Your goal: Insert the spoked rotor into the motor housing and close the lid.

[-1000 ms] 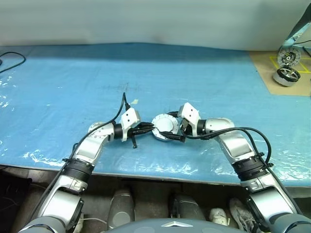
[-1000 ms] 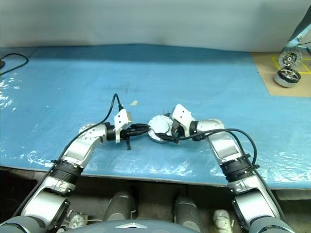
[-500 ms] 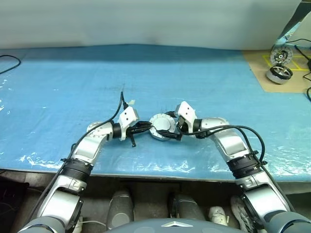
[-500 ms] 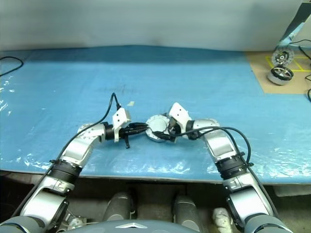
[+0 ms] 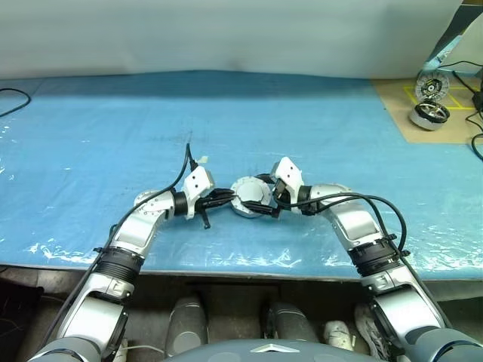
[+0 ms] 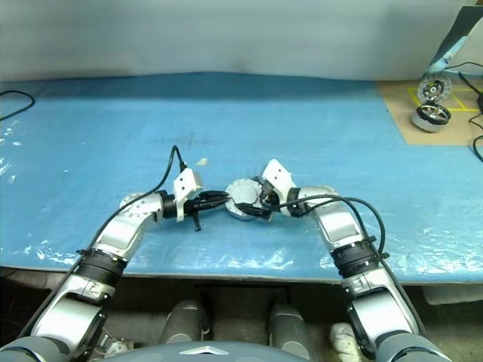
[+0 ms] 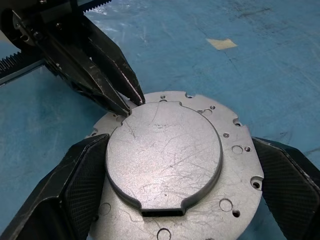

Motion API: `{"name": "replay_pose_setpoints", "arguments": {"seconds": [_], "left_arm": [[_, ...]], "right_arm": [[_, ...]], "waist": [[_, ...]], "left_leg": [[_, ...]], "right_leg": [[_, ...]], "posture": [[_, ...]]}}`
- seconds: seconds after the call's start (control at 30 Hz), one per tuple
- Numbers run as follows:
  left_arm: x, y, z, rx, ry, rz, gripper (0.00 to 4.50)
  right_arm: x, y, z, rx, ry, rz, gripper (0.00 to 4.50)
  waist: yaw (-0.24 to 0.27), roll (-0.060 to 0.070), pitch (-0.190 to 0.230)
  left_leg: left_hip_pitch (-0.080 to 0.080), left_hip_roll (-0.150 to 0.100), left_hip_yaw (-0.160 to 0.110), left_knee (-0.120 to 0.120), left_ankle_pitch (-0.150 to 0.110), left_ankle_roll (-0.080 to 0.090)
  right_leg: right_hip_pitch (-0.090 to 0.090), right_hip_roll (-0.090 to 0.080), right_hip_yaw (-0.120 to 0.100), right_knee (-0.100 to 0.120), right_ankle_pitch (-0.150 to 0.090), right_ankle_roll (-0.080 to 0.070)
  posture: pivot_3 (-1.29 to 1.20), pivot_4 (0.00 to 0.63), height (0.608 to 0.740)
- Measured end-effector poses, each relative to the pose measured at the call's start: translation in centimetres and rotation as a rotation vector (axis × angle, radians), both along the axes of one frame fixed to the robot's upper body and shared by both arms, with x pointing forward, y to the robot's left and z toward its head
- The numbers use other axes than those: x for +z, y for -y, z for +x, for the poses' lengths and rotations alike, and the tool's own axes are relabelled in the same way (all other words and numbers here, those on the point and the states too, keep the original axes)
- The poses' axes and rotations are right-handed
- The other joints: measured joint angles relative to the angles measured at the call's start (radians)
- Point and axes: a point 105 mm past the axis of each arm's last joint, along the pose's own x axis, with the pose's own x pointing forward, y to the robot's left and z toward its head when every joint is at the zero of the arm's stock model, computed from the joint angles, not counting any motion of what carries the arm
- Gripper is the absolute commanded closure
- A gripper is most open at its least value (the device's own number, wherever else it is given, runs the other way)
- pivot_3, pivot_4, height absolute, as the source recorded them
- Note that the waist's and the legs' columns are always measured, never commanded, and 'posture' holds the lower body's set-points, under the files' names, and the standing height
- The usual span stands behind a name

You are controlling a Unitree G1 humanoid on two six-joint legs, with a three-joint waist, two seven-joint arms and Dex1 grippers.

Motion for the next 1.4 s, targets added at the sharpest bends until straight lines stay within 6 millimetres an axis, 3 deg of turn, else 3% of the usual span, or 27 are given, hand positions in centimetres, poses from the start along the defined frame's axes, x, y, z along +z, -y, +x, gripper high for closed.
{"name": "replay_pose_setpoints", "arguments": {"seconds": [0.43, 0.77, 0.9, 1.1, 1.4], "left_arm": [[0.2, 0.1, 0.3, -0.001, 0.015, -0.005, 4.13], [-0.1, 0.1, 0.1, -0.004, 0.01, -0.005, 4.13], [0.0, 0.2, 0.1, -0.008, 0.019, -0.006, 4.13], [0.5, 0.7, -0.1, -0.043, 0.045, -0.018, 4.13], [0.4, 0.2, 0.6, -0.003, 0.042, -0.005, 4.13]], "right_arm": [[0.1, -0.1, 0.7, -0.06, -0.098, 0.08, 0.02], [0.4, -0.8, 1.3, -0.06, 0.074, -0.003, 0.02], [0.4, -0.7, 1.2, -0.07, 0.013, 0.019, 0.02], [0.5, 0.3, 0.2, -0.082, -0.213, 0.095, 0.02], [0.4, 0.4, -1.1, -0.023, -0.262, 0.085, 0.02]], "waist": [[-0.004, 0.0, 0.0], [-0.003, 0.0, 0.0], [-0.003, 0.0, 0.0], [0.011, 0.0, 0.0], [0.017, 0.0, 0.0]], "left_leg": [[0.0, 0.0, 0.0, 0.0, 0.0, 0.0], [-0.001, 0.0, 0.0, -0.001, 0.0, 0.0], [-0.002, 0.0, 0.0, -0.002, 0.0, 0.0], [-0.003, 0.0, 0.0, -0.003, -0.001, -0.001], [-0.003, 0.0, 0.0, -0.003, -0.001, -0.002]], "right_leg": [[0.0, 0.0, 0.0, 0.0, 0.0, 0.0], [-0.002, 0.0, 0.0, -0.001, 0.0, 0.0], [-0.002, 0.0, 0.0, -0.002, 0.0, 0.0], [-0.002, 0.0, -0.002, -0.001, 0.0, 0.0], [-0.003, 0.0, -0.002, -0.001, 0.0, 0.0]], "posture": [[0.0, 0.15, 0.74], [0.0, 0.15, 0.74], [0.0, 0.15, 0.74], [0.0, 0.15, 0.74], [0.0, 0.15, 0.74]]}}
